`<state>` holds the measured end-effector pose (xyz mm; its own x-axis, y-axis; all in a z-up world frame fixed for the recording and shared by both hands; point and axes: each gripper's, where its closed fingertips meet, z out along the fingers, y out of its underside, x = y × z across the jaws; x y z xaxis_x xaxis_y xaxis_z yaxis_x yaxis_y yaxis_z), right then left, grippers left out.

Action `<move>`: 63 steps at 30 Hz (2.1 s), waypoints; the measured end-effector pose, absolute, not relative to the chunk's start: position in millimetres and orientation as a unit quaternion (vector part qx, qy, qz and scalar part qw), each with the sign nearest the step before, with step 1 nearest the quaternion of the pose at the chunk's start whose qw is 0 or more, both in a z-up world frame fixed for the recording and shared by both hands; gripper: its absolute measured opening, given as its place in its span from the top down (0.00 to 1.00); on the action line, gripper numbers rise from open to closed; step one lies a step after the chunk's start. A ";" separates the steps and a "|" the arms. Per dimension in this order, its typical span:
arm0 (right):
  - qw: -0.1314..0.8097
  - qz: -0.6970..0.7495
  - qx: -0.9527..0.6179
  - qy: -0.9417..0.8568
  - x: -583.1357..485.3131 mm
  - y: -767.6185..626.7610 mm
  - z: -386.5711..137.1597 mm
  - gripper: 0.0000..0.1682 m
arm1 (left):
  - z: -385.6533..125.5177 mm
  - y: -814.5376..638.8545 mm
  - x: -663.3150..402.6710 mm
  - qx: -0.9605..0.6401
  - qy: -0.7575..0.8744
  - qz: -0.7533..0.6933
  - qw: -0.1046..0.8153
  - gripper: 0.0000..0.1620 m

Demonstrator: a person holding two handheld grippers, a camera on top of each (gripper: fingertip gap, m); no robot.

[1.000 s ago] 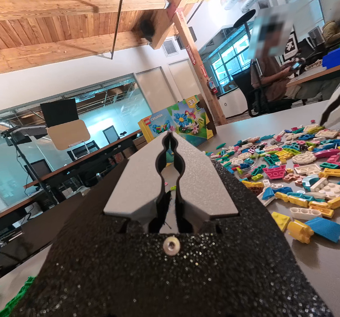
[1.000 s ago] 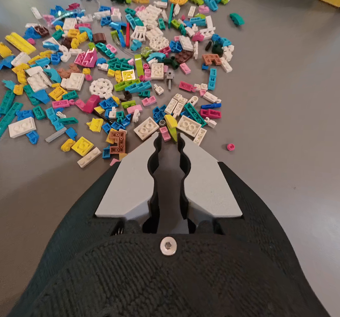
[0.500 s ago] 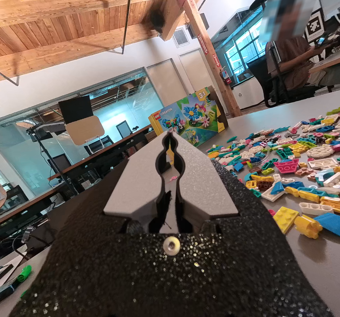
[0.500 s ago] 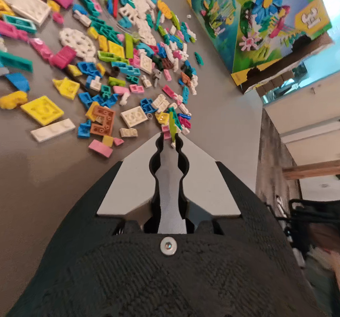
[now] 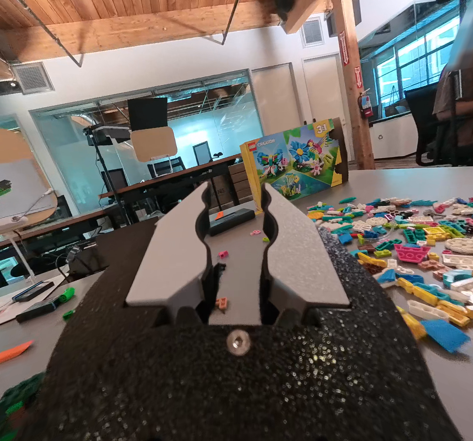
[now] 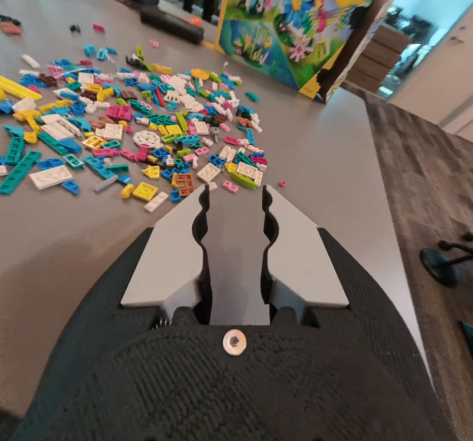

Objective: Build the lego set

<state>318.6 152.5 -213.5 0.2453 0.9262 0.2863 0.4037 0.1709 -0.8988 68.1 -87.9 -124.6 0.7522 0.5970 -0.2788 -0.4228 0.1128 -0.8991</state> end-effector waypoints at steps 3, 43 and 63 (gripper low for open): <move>0.564 0.252 -0.594 -0.516 341.1 127.7 -199.9 0.76 | -130.1 -96.4 86.7 -0.588 -0.074 0.332 0.734 0.73; 0.680 0.333 -0.476 -0.447 421.1 -32.5 -96.3 0.75 | -102.8 -503.6 201.0 -0.475 -0.317 0.407 0.713 0.61; 0.692 0.285 -0.477 -0.461 349.0 -15.0 -111.7 0.76 | -88.2 -458.2 63.2 -0.456 -0.316 0.340 0.759 0.58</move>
